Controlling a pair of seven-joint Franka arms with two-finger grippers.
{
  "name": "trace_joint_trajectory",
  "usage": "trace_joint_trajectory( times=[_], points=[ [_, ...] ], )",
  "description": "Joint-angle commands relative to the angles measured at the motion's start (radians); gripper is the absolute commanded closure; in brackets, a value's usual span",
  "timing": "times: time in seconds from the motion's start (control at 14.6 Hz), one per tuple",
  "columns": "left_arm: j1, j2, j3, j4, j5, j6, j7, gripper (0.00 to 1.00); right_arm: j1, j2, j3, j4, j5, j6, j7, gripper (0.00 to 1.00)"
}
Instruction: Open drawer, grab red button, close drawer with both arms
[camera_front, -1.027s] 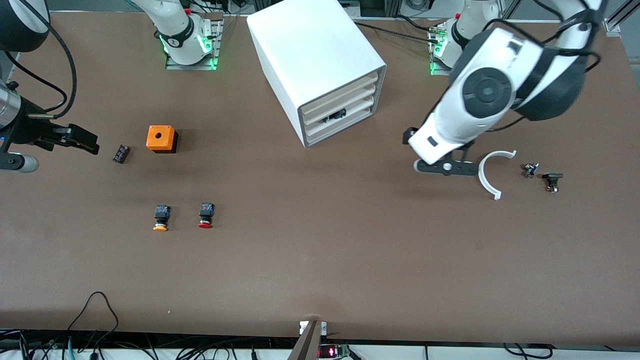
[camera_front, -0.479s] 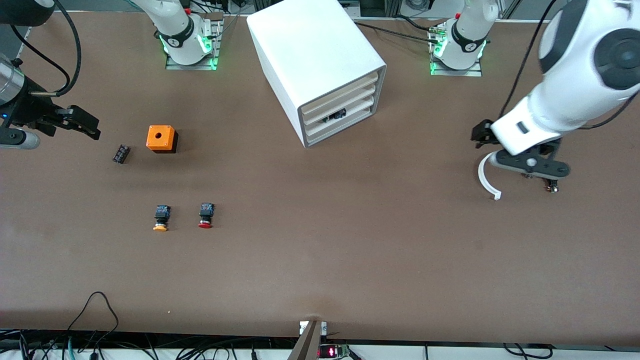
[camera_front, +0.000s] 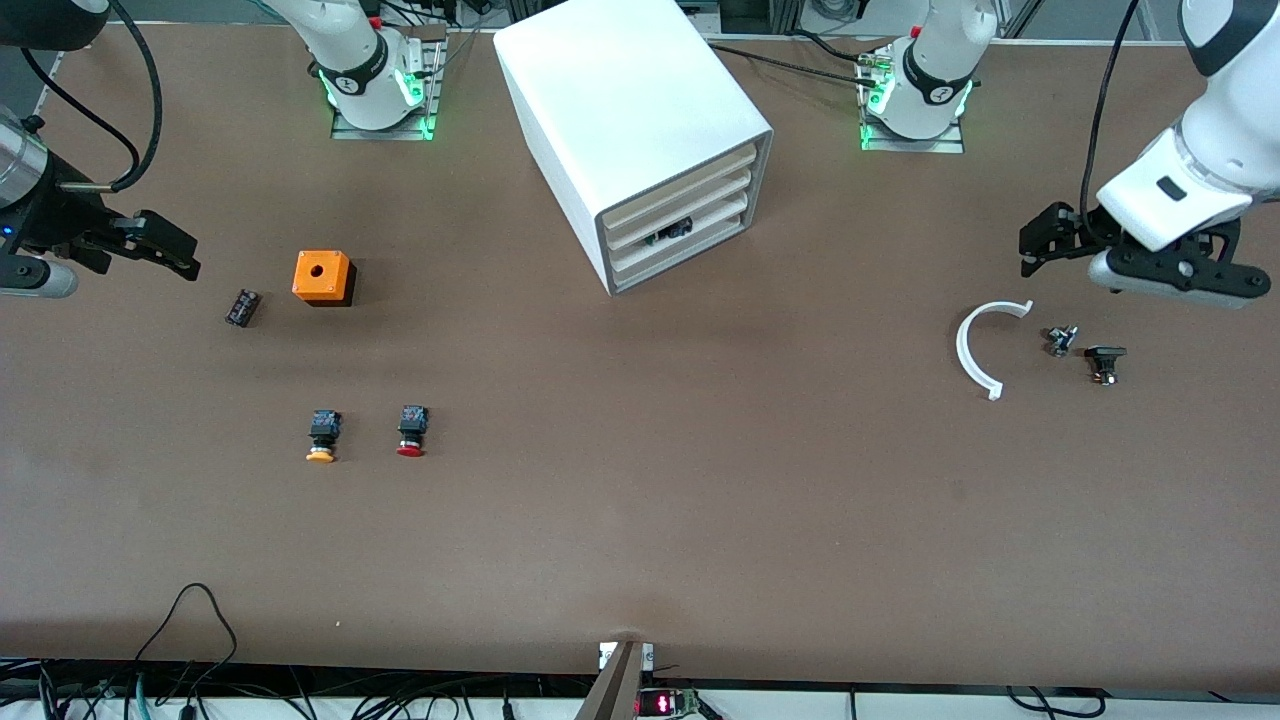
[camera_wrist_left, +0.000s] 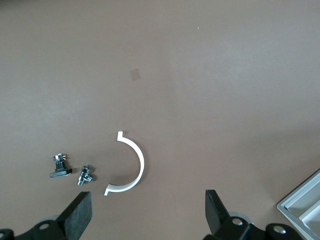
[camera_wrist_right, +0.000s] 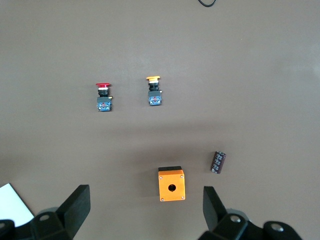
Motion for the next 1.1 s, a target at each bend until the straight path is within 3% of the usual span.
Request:
trace_joint_trajectory(
  times=[0.0,0.27,0.48,0.68,1.03],
  points=[
    [-0.035,-0.05,0.039,-0.051,-0.007,0.005,0.011,0.0,0.002,-0.012,0.004,-0.012,0.0,0.01,-0.001,0.0],
    [-0.061,-0.044,0.059,-0.04,-0.011,-0.003,0.008,0.0,0.002,-0.017,0.004,-0.012,0.003,0.008,-0.163,0.0],
    [-0.069,-0.012,0.074,-0.008,-0.008,-0.003,0.005,0.0,0.002,-0.02,0.004,-0.011,0.043,0.008,-0.11,0.0],
    [-0.061,0.044,0.076,0.074,-0.013,-0.085,0.001,0.0,0.002,-0.018,0.005,-0.012,0.046,0.008,-0.049,0.0],
    [-0.061,0.039,0.06,0.073,-0.005,-0.093,-0.05,0.0,0.004,-0.018,0.005,-0.011,0.048,0.008,-0.046,0.0]
  ],
)
